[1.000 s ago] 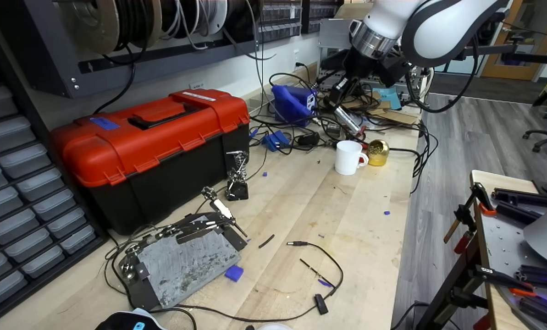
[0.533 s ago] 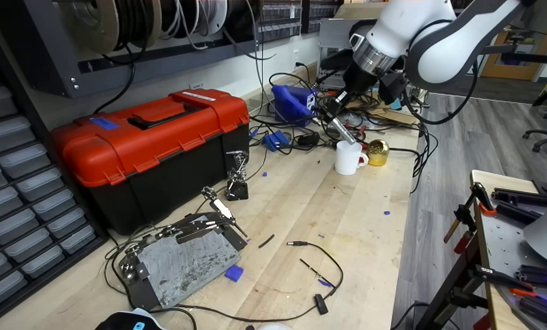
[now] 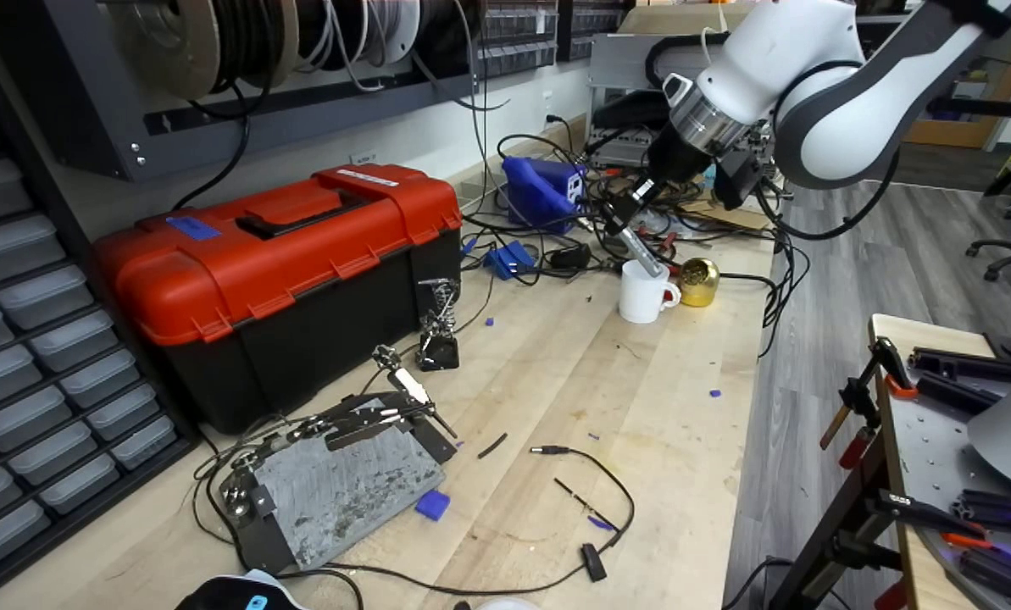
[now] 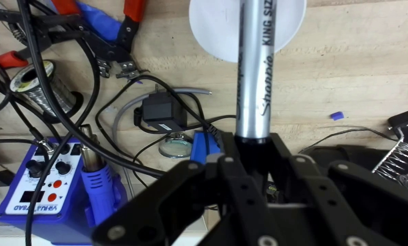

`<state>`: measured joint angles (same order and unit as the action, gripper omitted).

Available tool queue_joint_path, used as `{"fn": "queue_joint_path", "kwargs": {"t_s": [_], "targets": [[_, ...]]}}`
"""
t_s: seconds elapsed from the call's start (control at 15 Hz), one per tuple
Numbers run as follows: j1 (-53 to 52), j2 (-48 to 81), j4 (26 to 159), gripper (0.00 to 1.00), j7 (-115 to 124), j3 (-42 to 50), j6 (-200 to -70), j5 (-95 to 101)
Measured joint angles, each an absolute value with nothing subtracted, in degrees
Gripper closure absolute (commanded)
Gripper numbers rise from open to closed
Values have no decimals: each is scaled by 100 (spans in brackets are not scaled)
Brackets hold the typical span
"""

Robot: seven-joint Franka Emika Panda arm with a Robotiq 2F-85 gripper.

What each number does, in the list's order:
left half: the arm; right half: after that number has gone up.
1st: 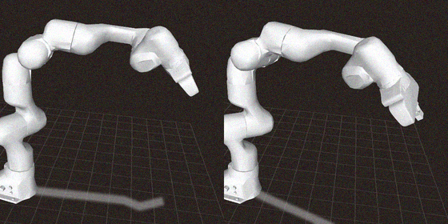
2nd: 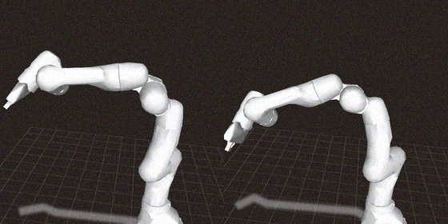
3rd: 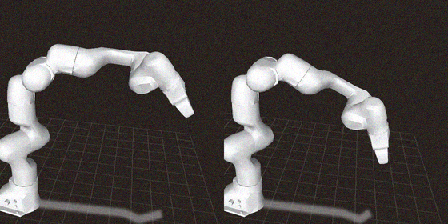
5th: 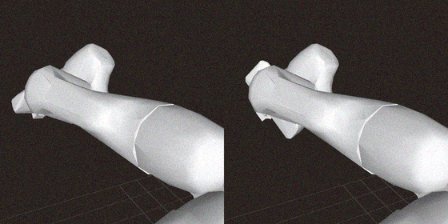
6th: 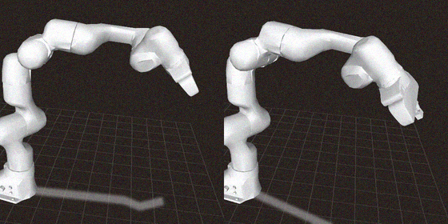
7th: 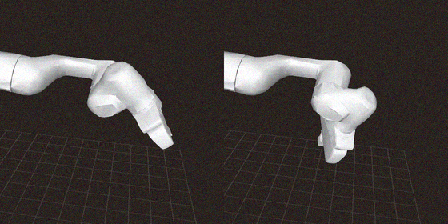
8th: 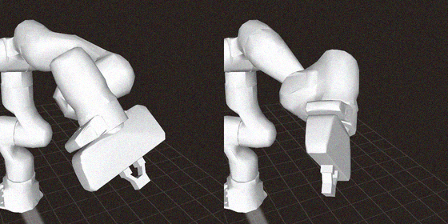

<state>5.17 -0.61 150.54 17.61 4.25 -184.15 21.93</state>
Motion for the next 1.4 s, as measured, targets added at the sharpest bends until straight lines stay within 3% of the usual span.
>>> {"fn": "queue_joint_path", "kwargs": {"t_s": [0.8, 0.87, 0.93, 1.4], "targets": [[496, 163, 15383, 96, 695, 380, -19230, 863], [493, 235, 15401, 57, 652, 363, -19310, 809], [486, 302, 15419, 56, 621, 340, -19393, 767], [13, 511, 15513, 9, 181, 354, -19802, -102]]}}
